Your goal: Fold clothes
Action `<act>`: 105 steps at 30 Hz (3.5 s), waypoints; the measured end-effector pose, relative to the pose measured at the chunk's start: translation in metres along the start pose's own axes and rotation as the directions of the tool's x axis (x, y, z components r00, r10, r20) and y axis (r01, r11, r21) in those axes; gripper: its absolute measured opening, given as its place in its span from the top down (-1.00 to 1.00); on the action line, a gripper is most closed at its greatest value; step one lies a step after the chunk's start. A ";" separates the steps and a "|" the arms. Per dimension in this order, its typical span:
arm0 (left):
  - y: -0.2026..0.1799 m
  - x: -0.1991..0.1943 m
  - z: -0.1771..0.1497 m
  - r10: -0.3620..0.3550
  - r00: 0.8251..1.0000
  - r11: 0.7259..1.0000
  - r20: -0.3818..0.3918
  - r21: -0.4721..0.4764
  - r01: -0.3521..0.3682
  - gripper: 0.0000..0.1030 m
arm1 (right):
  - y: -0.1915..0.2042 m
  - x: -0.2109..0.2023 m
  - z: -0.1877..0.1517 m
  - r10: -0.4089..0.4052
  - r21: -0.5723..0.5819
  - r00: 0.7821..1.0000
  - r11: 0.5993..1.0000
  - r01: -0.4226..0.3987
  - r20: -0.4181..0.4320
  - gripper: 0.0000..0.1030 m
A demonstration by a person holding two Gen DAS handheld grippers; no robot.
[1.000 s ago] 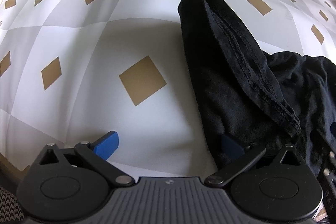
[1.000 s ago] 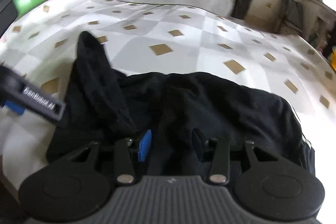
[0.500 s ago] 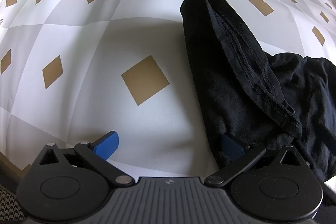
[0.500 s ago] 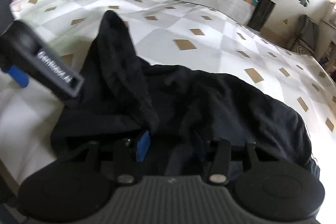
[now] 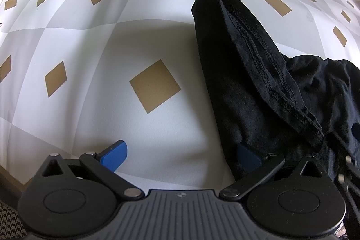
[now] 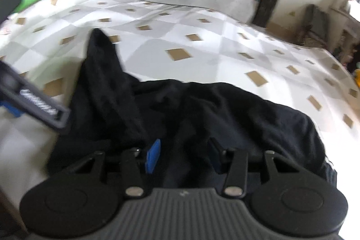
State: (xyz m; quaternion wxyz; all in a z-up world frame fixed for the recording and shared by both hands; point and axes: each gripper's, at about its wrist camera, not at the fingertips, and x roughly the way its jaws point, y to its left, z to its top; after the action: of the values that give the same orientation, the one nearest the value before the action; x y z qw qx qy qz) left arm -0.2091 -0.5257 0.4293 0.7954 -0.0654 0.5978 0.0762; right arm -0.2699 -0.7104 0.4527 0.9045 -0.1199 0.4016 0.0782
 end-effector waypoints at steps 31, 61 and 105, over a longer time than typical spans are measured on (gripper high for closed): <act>-0.001 -0.024 0.003 -0.061 0.995 0.998 0.074 0.026 0.060 -1.00 | -0.014 0.020 0.028 0.273 0.013 0.954 0.962 -0.273 -0.127 0.96; -0.044 -0.019 -0.016 -0.200 0.962 0.956 0.184 0.252 0.151 -0.91 | -0.095 0.067 0.000 0.481 0.743 0.871 0.618 -0.257 -0.100 0.96; -0.056 -0.009 -0.031 -0.328 0.940 0.891 0.096 0.362 0.274 -0.94 | 0.006 0.040 0.058 0.494 -0.394 0.840 0.742 -0.543 -0.227 0.73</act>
State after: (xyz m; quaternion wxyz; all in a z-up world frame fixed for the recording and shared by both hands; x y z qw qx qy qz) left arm -0.2297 -0.5871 0.4304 0.8404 -0.0117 0.5211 -0.1487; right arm -0.2039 -0.6865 0.4593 0.7722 -0.2098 0.4384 0.4092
